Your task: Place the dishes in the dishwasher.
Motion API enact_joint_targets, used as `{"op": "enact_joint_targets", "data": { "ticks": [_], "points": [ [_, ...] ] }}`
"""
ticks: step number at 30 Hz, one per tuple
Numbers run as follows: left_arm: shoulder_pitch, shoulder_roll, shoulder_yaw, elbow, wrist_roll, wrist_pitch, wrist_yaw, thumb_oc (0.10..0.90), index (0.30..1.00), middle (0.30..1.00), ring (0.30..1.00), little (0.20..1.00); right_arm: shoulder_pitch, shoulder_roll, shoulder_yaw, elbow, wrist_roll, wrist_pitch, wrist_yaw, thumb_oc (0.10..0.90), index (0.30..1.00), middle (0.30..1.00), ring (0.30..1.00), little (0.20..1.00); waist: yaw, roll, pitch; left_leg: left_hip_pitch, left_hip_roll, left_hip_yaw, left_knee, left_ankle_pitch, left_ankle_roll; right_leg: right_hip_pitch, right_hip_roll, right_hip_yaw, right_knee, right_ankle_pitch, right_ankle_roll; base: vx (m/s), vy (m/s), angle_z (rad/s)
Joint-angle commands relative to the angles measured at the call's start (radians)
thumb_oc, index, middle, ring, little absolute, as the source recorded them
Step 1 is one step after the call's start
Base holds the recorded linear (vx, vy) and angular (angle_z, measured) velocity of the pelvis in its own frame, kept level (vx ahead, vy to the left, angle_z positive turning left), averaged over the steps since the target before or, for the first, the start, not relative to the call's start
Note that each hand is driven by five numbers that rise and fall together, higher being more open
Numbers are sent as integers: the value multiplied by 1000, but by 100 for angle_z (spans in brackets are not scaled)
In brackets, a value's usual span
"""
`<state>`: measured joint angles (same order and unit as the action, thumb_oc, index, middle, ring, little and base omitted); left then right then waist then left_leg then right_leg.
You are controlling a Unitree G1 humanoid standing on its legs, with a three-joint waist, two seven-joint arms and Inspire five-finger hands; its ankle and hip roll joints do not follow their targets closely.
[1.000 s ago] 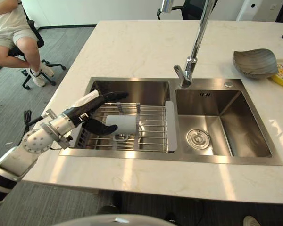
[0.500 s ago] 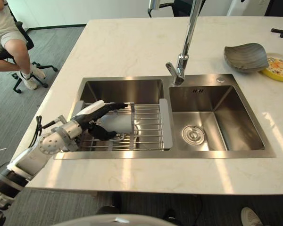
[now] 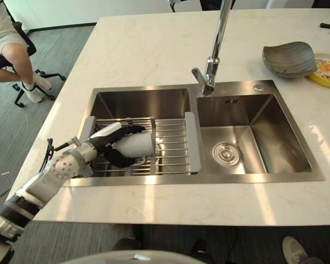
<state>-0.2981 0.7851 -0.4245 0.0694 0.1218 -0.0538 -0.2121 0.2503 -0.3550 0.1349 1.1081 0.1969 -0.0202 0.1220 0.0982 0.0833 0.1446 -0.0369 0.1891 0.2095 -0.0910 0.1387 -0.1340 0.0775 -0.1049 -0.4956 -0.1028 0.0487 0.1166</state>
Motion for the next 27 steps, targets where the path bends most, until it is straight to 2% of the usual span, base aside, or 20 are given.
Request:
{"op": "enact_joint_targets", "data": {
  "ticks": [1, 4, 5, 6, 7, 8, 16, 22, 24, 27],
  "points": [
    [-123, -8, 43, 79, 73, 11, 21, 800, 900, 900, 900, 900, -14, -16, -21, -41, -7, 8, 27, 800, 900, 900, 900, 900, -2, -15, 30, 38, 11, -9, 18, -85, -33, -18, -35, -5, 16, -97, 81, 0, 15, -3],
    [-136, -22, 35, 98, 110, 14, 32, 800, 900, 900, 900, 900, -16, -16, -20, -39, -5, 12, 29, 800, 900, 900, 900, 900, -3, -15, 33, 39, 10, -7, 18, -88, -31, -18, -36, -4, 16, -97, 81, 0, 0, 0],
    [-142, -27, 27, 101, 130, 15, 40, 736, 804, 804, 804, 804, -19, -16, -18, -36, -5, 14, 26, 800, 900, 900, 900, 900, -4, -17, 33, 40, 10, -7, 18, -89, -31, -19, -37, -3, 16, -97, 80, 0, 0, 0],
    [-152, -31, 14, 109, 155, 12, 43, 469, 404, 404, 404, 404, -22, -18, -17, -36, -3, 12, 25, 800, 900, 900, 900, 900, -6, -18, 33, 41, 10, -6, 18, -90, -30, -20, -37, -2, 16, -96, 80, 0, 0, 0],
    [-154, -32, 12, 110, 156, 12, 44, 469, 404, 404, 404, 404, -22, -18, -18, -35, -3, 12, 25, 800, 900, 900, 900, 900, -5, -18, 34, 41, 10, -6, 18, -90, -30, -20, -37, -2, 16, -96, 80, 0, 0, 0],
    [-162, -31, 3, 118, 173, 12, 44, 400, 300, 300, 300, 300, -24, -18, -18, -36, -1, 10, 24, 800, 900, 900, 900, 900, -6, -18, 34, 41, 10, -6, 18, -90, -30, -21, -38, -2, 16, -96, 80, 0, 0, 0],
    [-272, -10, -97, 108, 336, -39, 95, 400, 300, 300, 300, 300, -40, -28, -6, -42, 3, -4, 6, 800, 900, 900, 900, 900, -3, -28, 38, 40, 13, -4, 16, -92, -30, -20, -36, -9, 16, -94, 81, 0, 0, 0],
    [-318, -19, -138, 70, 356, -87, 145, 400, 300, 300, 300, 300, -50, -28, 9, -45, 1, -21, -12, 800, 900, 900, 900, 900, 4, -34, 37, 32, 22, -19, 13, -85, -36, -21, -29, -18, 16, -98, 79, -1, -5, 0],
    [-368, 5, -142, -3, 350, -127, 200, 400, 300, 300, 300, 300, -43, -24, 16, -45, 3, -34, -20, 800, 900, 900, 900, 900, 10, -34, 35, 27, 30, -30, 10, -76, -44, -19, -22, -30, 16, -104, 77, -7, -70, 7],
    [-391, 31, -130, -49, 351, -143, 255, 400, 300, 300, 300, 300, -42, -18, 18, -42, 12, -43, -26, 800, 900, 900, 900, 900, 15, -33, 34, 20, 37, -43, 9, -67, -50, -21, -15, -37, 16, -109, 73, -7, -68, 10]
  ]
}}
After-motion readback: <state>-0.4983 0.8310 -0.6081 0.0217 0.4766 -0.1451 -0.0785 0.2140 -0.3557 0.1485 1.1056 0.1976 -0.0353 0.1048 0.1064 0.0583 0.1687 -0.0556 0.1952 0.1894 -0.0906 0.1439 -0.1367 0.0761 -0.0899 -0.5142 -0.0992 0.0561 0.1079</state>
